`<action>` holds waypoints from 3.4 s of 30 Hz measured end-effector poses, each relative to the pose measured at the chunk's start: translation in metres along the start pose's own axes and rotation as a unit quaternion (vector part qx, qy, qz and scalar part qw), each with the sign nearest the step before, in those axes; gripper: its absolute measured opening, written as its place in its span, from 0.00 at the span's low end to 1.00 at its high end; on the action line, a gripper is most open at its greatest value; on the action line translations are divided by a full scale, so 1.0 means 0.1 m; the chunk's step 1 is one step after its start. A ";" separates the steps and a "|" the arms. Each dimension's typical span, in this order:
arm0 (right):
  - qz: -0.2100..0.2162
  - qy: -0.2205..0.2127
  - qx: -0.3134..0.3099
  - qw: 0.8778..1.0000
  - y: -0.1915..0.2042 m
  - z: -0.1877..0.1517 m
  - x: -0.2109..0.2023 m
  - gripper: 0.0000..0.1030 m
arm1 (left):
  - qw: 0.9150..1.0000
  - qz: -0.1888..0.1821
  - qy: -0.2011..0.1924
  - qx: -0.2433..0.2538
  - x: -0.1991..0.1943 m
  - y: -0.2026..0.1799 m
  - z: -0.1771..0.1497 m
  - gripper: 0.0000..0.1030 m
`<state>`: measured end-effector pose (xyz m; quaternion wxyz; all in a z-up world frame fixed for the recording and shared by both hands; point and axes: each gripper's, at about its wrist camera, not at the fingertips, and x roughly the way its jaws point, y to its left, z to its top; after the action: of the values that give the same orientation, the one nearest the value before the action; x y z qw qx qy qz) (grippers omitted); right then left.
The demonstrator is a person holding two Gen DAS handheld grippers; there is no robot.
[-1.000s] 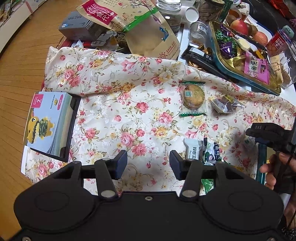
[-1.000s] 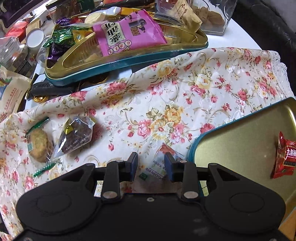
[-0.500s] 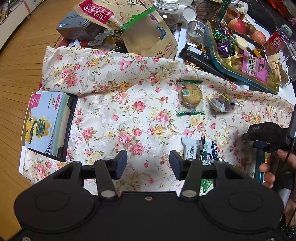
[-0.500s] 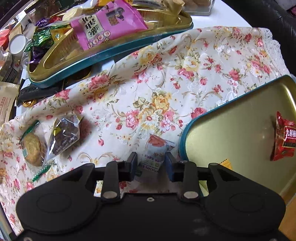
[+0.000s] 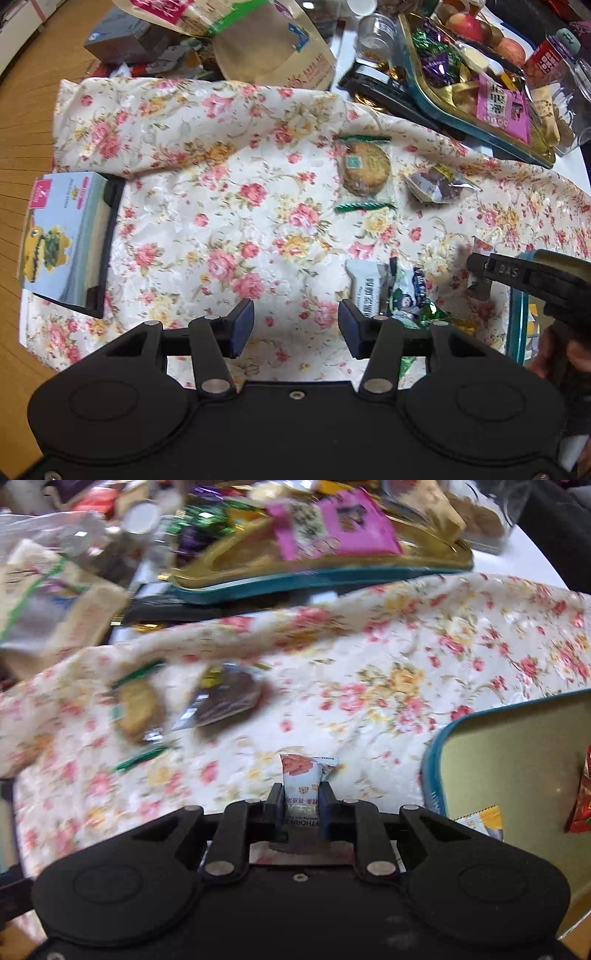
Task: Organize snacks
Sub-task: 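Grasp the white sesame crisp packet with the left tool while the right holds its packet, then carry both white packets over the gold tray with both tools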
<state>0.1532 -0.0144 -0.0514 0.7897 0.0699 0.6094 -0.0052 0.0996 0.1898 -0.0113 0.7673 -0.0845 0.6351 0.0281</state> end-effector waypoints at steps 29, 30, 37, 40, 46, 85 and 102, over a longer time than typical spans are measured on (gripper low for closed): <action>0.110 -0.056 0.001 0.992 -0.41 -0.22 -0.98 0.20 | 0.995 0.059 0.005 0.080 0.82 -0.80 -0.12 0.55; 0.110 -0.056 0.003 0.992 -0.41 -0.22 -0.98 0.20 | 0.995 0.057 0.006 0.078 0.82 -0.79 -0.11 0.55; 0.111 -0.059 0.004 0.992 -0.39 -0.22 -1.00 0.20 | 0.998 0.029 0.036 0.046 0.84 -0.62 -0.07 0.30; 0.111 -0.063 0.002 0.992 -0.37 -0.22 -1.03 0.20 | 0.999 0.018 0.033 0.022 0.76 -0.52 -0.07 0.26; 0.113 -0.081 0.008 0.990 -0.38 -0.22 -1.15 0.20 | 0.999 0.020 -0.015 0.022 0.24 -0.47 -0.05 0.26; 0.009 -0.152 0.158 0.976 -1.96 -0.46 -1.60 0.20 | 0.952 -0.127 -0.139 0.240 -0.87 -2.13 -0.57 0.26; 0.010 -0.170 0.273 0.947 -2.66 -0.46 -1.81 0.20 | 0.955 -0.142 -0.008 0.259 -0.20 -2.73 -0.79 0.26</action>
<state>0.0375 -0.2862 0.0834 0.8320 0.2872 0.4410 -0.1754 0.0602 -0.0905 0.0200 0.7636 0.0281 0.5961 -0.2464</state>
